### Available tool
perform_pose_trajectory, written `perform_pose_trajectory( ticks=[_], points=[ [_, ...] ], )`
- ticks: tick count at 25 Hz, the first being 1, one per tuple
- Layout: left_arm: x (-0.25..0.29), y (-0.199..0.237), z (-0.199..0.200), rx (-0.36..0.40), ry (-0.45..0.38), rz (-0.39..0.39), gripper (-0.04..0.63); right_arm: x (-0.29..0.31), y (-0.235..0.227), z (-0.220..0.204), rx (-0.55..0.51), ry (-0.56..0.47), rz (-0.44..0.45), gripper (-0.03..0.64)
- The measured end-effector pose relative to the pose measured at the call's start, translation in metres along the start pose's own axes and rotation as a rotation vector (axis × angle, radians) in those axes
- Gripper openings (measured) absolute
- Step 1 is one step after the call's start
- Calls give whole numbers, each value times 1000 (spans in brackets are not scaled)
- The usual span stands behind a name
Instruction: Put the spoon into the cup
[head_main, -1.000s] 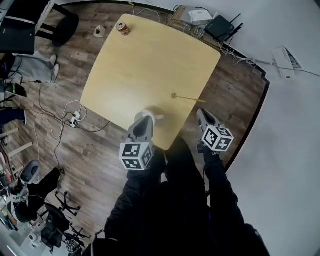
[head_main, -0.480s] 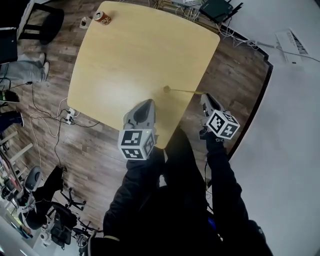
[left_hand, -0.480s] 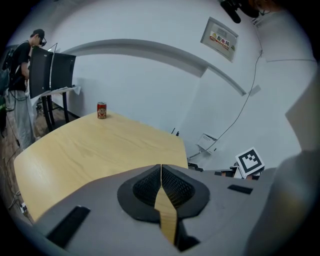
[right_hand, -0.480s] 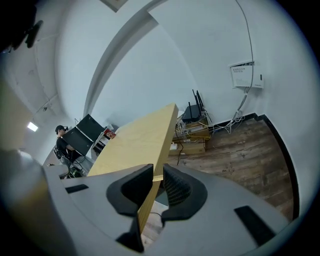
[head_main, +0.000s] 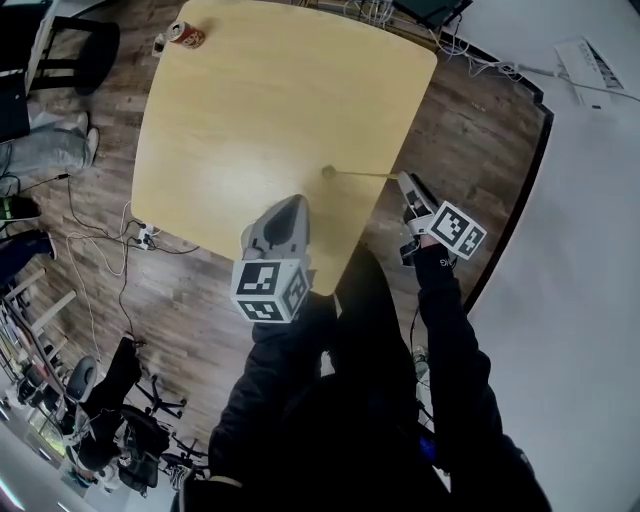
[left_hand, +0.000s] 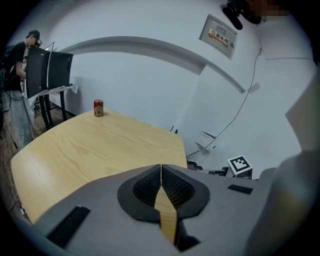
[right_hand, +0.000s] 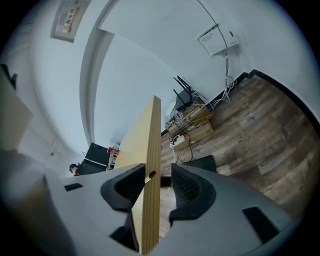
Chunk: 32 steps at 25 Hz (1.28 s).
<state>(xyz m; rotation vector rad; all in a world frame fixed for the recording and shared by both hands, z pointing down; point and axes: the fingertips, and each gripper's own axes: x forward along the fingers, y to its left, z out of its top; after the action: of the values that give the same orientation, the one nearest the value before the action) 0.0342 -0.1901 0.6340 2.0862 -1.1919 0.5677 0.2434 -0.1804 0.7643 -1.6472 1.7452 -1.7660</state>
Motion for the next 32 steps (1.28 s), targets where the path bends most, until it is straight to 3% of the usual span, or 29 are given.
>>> perform_pose_trajectory(
  ticks=[5,21,26,32],
  points=[
    [-4,1,-5,-4,3,8,35,2,11,-1,79,-8,103,57],
    [-60,21,-1,-27,-60,64,35,-43,120,8,44,-61,334,25],
    [-87,40,-15,-50,-64,115,35,-59,175,-12,-37,-3,455,25],
    [-114,73,-39,-109,-51,188,35,-59,212,-62,-209,136,475,25]
  ],
)
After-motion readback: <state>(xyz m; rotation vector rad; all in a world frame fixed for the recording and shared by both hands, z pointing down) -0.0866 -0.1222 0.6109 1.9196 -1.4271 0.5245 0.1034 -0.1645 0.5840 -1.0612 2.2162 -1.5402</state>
